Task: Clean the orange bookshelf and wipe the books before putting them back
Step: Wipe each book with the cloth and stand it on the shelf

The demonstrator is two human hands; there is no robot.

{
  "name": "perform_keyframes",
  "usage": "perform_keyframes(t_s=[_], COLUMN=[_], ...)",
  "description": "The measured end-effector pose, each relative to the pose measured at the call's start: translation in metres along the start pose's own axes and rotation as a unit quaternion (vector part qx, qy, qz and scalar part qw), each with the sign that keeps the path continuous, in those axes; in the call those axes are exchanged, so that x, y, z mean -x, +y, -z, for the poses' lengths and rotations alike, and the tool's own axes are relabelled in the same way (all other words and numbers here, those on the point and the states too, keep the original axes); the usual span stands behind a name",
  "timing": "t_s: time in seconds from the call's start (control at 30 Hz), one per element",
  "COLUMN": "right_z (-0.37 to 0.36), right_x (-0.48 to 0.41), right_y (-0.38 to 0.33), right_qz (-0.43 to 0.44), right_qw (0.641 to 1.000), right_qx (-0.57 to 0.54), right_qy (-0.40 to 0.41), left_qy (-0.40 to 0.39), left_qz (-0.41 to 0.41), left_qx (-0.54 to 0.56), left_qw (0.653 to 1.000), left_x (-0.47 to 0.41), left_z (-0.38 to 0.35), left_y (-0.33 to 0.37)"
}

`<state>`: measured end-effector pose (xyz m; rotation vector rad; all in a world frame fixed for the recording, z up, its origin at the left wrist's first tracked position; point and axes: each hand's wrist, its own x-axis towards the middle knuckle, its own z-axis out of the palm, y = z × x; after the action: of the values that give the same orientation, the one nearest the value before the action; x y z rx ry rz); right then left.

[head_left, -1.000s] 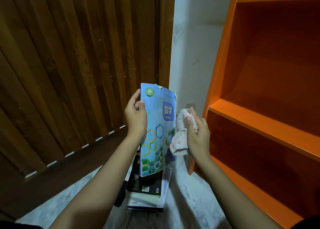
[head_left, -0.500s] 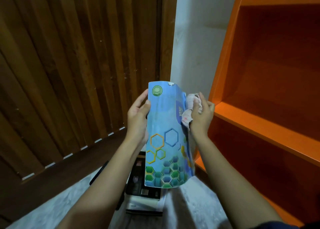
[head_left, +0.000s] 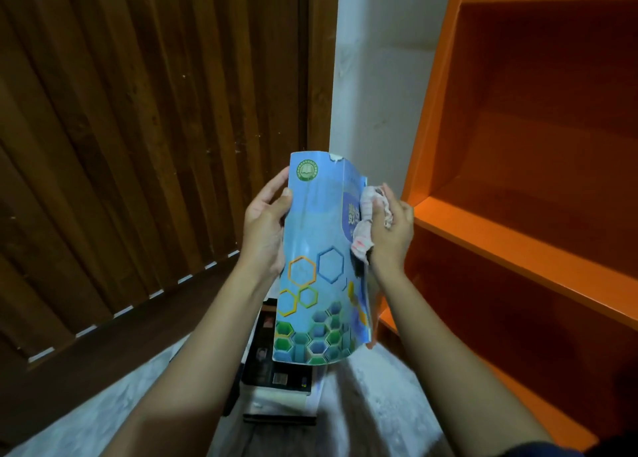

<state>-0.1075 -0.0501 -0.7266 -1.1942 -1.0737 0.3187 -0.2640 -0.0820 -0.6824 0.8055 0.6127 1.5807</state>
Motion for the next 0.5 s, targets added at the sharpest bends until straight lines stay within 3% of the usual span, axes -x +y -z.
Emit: perform_keyframes(t_s=[0.13, 0.2, 0.27, 0.4, 0.5], right_z=[-0.008, -0.006, -0.002, 0.007, 0.009], right_x=[0.042, 0.062, 0.062, 0.042, 0.045], right_y=[-0.032, -0.037, -0.019, 0.011, 0.019], right_qz=[0.102, 0.18, 0.217, -0.01, -0.012], right_qw=[0.992, 0.976, 0.969, 0.997, 0.994], right_qx=[-0.051, -0.04, -0.008, 0.028, 0.056], right_qy=[-0.057, -0.12, -0.121, -0.067, -0.091], left_qy=[0.051, 0.063, 0.061, 0.044, 0.067], left_qz=[0.007, 0.016, 0.013, 0.002, 0.001], left_qx=[0.005, 0.033, 0.055, 0.052, 0.049], left_qw=[0.999, 0.997, 0.997, 0.998, 0.997], left_x=[-0.002, -0.005, -0.005, -0.001, 0.001], left_z=[-0.004, -0.002, 0.002, 0.008, 0.011], left_y=[-0.01, -0.01, -0.005, 0.001, -0.002])
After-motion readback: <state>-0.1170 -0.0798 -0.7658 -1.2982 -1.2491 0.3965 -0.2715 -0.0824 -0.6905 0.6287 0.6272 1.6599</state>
